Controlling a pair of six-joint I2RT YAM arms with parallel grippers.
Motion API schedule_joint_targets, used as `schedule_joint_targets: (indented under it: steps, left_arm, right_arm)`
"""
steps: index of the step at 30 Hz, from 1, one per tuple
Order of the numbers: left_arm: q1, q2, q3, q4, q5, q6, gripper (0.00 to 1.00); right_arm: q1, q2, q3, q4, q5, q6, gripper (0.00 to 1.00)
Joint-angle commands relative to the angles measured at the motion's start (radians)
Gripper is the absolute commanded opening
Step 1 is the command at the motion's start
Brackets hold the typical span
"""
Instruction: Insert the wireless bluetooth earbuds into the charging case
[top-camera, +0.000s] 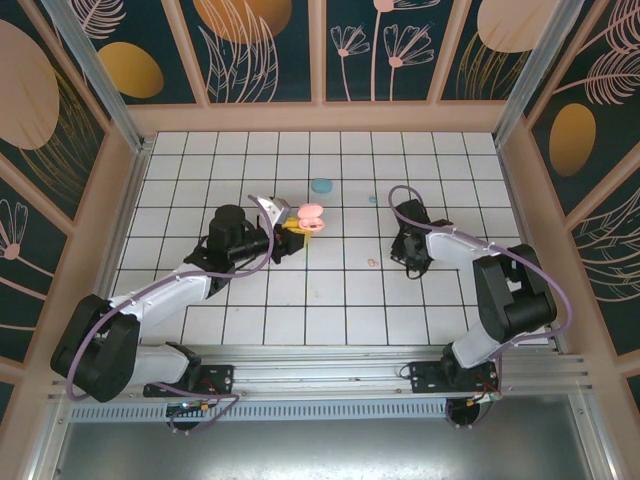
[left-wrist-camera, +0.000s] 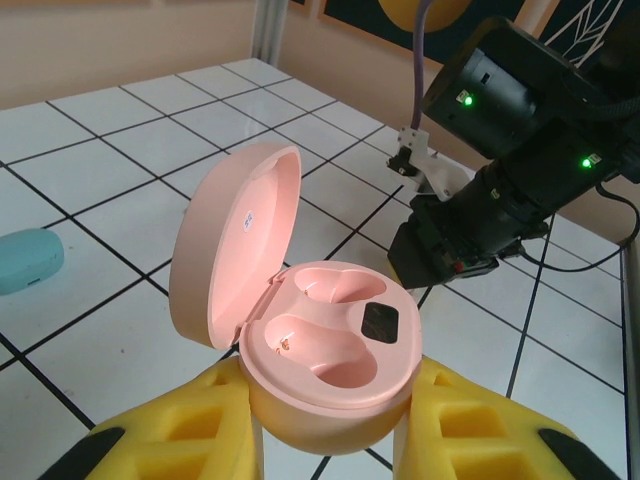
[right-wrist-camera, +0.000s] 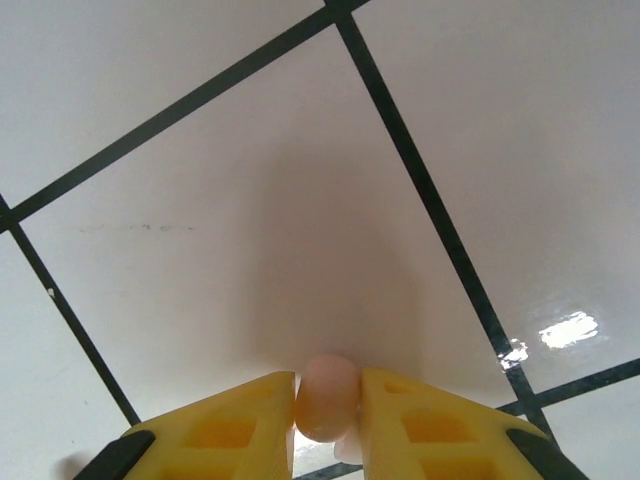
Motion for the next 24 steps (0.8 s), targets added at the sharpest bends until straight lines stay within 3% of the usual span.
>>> schedule_joint_targets:
  steps: [1,7,11,16,24]
  left_arm:
    - [0.002,0.006,0.022,-0.002,-0.001,0.024,0.13]
    - [0.002,0.01,0.018,-0.002,-0.001,0.024,0.13]
    - [0.001,0.008,0.004,0.023,0.02,0.026,0.14]
    - [0.0,0.021,-0.009,0.096,0.119,0.04,0.17]
    - [0.002,0.022,-0.02,0.151,0.123,0.067,0.16]
  right_arm:
    - [0.013,0.039,0.015,-0.032,0.009,-0.005,0.23]
    - [0.024,0.081,0.038,-0.049,0.002,-0.022,0.22]
    - [0.029,0.069,0.05,-0.037,-0.014,-0.045,0.14]
    - [0.027,0.011,0.046,0.039,-0.067,-0.084,0.1]
    - [0.044,-0.144,0.038,0.161,-0.201,-0.178,0.04]
